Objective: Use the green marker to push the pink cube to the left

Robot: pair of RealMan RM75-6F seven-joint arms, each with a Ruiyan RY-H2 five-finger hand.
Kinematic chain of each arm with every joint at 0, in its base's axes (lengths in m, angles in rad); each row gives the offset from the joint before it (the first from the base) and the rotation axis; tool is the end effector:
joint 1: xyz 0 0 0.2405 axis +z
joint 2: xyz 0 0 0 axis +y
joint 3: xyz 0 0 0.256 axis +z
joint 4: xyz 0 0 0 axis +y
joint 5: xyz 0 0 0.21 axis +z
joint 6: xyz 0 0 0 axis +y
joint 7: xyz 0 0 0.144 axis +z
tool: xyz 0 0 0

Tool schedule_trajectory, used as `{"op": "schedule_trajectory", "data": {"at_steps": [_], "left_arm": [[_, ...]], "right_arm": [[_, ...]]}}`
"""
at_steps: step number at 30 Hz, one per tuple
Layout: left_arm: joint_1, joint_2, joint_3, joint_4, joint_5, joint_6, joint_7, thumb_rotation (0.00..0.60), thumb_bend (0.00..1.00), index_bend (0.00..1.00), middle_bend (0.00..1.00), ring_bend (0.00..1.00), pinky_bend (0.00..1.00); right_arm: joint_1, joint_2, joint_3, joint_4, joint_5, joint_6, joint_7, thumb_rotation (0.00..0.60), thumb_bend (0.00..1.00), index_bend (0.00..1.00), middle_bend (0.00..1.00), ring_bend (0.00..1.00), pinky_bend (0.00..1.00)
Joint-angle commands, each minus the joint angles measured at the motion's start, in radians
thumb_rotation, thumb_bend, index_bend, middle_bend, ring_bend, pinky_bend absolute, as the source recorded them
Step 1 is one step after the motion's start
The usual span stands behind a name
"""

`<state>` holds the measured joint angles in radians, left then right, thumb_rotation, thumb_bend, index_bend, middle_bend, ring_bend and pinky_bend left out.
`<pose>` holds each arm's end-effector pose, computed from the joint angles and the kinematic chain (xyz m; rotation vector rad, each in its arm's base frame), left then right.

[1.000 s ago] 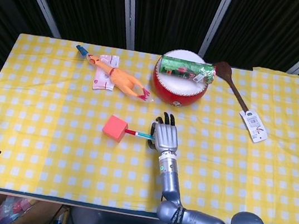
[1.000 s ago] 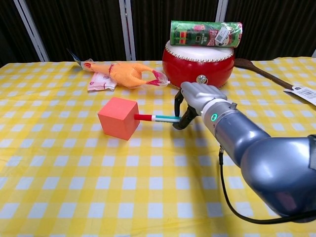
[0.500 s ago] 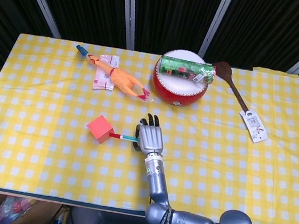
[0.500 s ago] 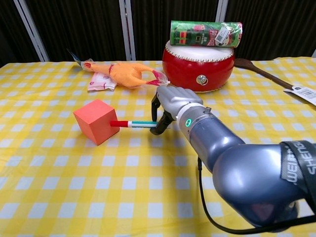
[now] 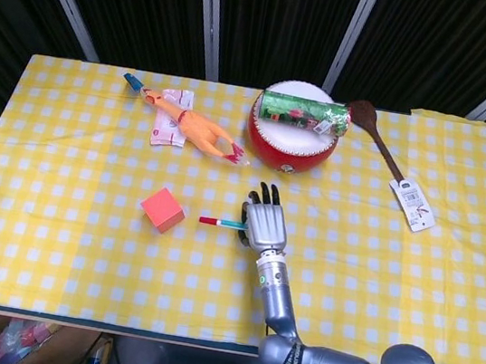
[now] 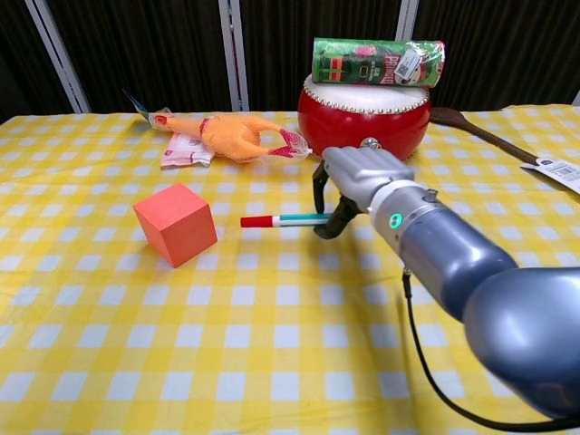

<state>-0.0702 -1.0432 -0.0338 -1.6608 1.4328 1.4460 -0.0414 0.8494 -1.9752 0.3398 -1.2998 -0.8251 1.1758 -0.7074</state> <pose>-0.3218 0.1722 0.1755 -1.3373 -0.9888 -0.8421 -0.0760 -0.3426 -0.0932 1.6348 -1.0015 0.8973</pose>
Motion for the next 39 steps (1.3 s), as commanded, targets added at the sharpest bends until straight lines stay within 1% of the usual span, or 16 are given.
{"op": "schedule_trajectory", "data": {"at_steps": [1,3,6,9,12,15,18,22,28,30,34,36,39], "left_arm": [[0.000,-0.001,0.001,0.000,0.001,0.000,0.005,0.600,0.03,0.00,0.00,0.00,0.00],[-0.001,-0.002,0.001,0.001,0.003,-0.001,0.011,0.600,0.03,0.00,0.00,0.00,0.00],[-0.002,-0.008,0.003,0.001,0.007,-0.001,0.029,0.600,0.03,0.00,0.00,0.00,0.00],[-0.003,-0.015,0.004,-0.001,0.009,-0.002,0.045,0.600,0.03,0.00,0.00,0.00,0.00],[-0.005,-0.019,0.005,-0.003,0.013,0.000,0.056,0.600,0.03,0.00,0.00,0.00,0.00],[-0.006,-0.024,0.005,-0.004,0.012,-0.003,0.065,0.600,0.03,0.00,0.00,0.00,0.00],[-0.009,-0.026,0.002,-0.006,0.010,-0.005,0.071,0.600,0.03,0.00,0.00,0.00,0.00],[-0.011,-0.029,0.002,-0.007,0.014,-0.006,0.075,0.600,0.03,0.00,0.00,0.00,0.00],[-0.015,-0.031,0.003,-0.006,0.017,-0.010,0.082,0.600,0.03,0.00,0.00,0.00,0.00],[-0.015,-0.031,0.002,-0.006,0.018,-0.010,0.081,0.600,0.03,0.00,0.00,0.00,0.00],[-0.016,-0.030,0.002,-0.006,0.012,-0.014,0.078,0.600,0.03,0.00,0.00,0.00,0.00],[-0.015,-0.029,0.002,-0.006,0.013,-0.013,0.077,0.600,0.03,0.00,0.00,0.00,0.00],[-0.014,-0.029,0.003,-0.006,0.016,-0.010,0.079,0.600,0.03,0.00,0.00,0.00,0.00]], "right_arm": [[-0.070,0.122,-0.050,-0.103,-0.040,0.032,0.002,0.600,0.41,0.66,0.27,0.05,0.06],[-0.092,0.173,-0.065,-0.135,-0.050,0.035,0.004,0.600,0.41,0.66,0.27,0.05,0.06],[-0.131,0.275,-0.091,-0.185,-0.076,0.030,0.026,0.600,0.41,0.66,0.27,0.05,0.06],[-0.162,0.356,-0.109,-0.204,-0.098,0.015,0.066,0.600,0.41,0.66,0.27,0.05,0.06],[-0.182,0.410,-0.121,-0.194,-0.115,-0.007,0.108,0.600,0.41,0.66,0.27,0.05,0.06],[-0.198,0.449,-0.130,-0.155,-0.120,-0.037,0.152,0.600,0.41,0.66,0.27,0.05,0.06],[-0.204,0.469,-0.135,-0.109,-0.121,-0.068,0.182,0.600,0.41,0.66,0.27,0.05,0.06],[-0.208,0.471,-0.135,-0.062,-0.119,-0.096,0.220,0.600,0.41,0.66,0.27,0.05,0.06],[-0.210,0.447,-0.132,0.018,-0.104,-0.124,0.250,0.600,0.41,0.66,0.27,0.05,0.06],[-0.211,0.440,-0.133,0.027,-0.104,-0.130,0.257,0.600,0.41,0.64,0.27,0.05,0.06],[-0.214,0.431,-0.145,0.032,-0.108,-0.141,0.256,0.600,0.41,0.53,0.27,0.05,0.06],[-0.216,0.428,-0.148,0.026,-0.107,-0.143,0.251,0.600,0.41,0.46,0.26,0.04,0.06],[-0.220,0.429,-0.153,0.005,-0.106,-0.143,0.241,0.600,0.41,0.34,0.22,0.01,0.04]]}}
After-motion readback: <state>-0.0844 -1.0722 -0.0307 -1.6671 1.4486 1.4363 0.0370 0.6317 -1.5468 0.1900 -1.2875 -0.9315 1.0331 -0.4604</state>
